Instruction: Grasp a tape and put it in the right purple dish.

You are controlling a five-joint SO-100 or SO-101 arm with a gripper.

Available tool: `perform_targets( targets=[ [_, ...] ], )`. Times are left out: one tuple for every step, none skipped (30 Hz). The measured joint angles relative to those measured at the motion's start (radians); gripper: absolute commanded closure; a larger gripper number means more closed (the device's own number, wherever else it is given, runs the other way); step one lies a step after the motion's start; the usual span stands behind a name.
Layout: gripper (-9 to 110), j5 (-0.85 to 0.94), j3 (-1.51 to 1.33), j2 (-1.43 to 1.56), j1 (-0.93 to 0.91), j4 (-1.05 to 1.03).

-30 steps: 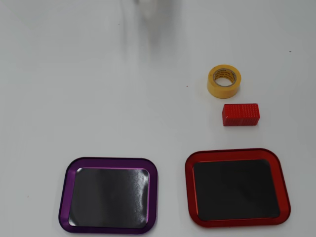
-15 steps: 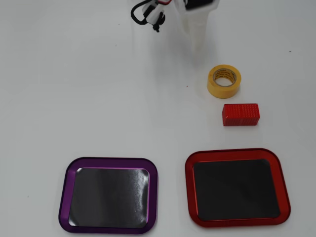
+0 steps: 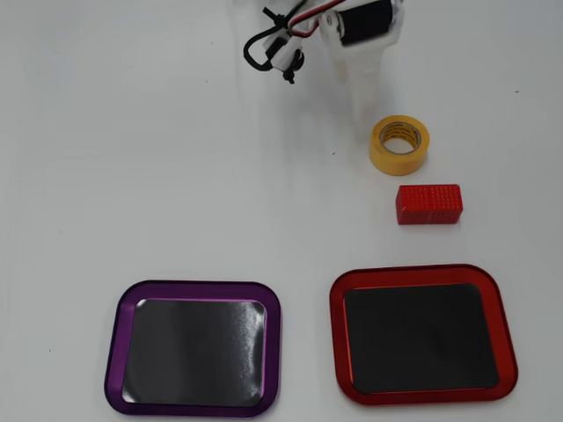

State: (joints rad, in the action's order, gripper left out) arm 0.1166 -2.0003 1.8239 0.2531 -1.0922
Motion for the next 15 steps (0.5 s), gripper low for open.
perform_targets(
  targets=[
    [81,0.000,0.005,0.000,0.018,0.000],
    [81,0.000,0.006,0.000,0.037,0.000],
    [81,0.000,0.006,0.000,0.054,0.000],
    [81,0.000,0.006,0.000,0.069,0.000],
    [81,0.000,0.006,0.000,0.077,0.000],
    [81,0.000,0.006,0.000,0.081,0.000],
    [81,0.000,0.006,0.000,0.083,0.006],
    [81,0.000,0.006,0.000,0.080,0.014],
    [81,0.000,0.006,0.000,0.077,0.018],
    [81,0.000,0.006,0.000,0.077,0.023],
    [81,0.000,0.006,0.000,0.078,0.029],
    [81,0.000,0.006,0.000,0.083,0.035],
    [81,0.000,0.006,0.000,0.086,0.040],
    [81,0.000,0.006,0.000,0.087,0.043],
    [81,0.000,0.006,0.000,0.087,0.043]
  ],
)
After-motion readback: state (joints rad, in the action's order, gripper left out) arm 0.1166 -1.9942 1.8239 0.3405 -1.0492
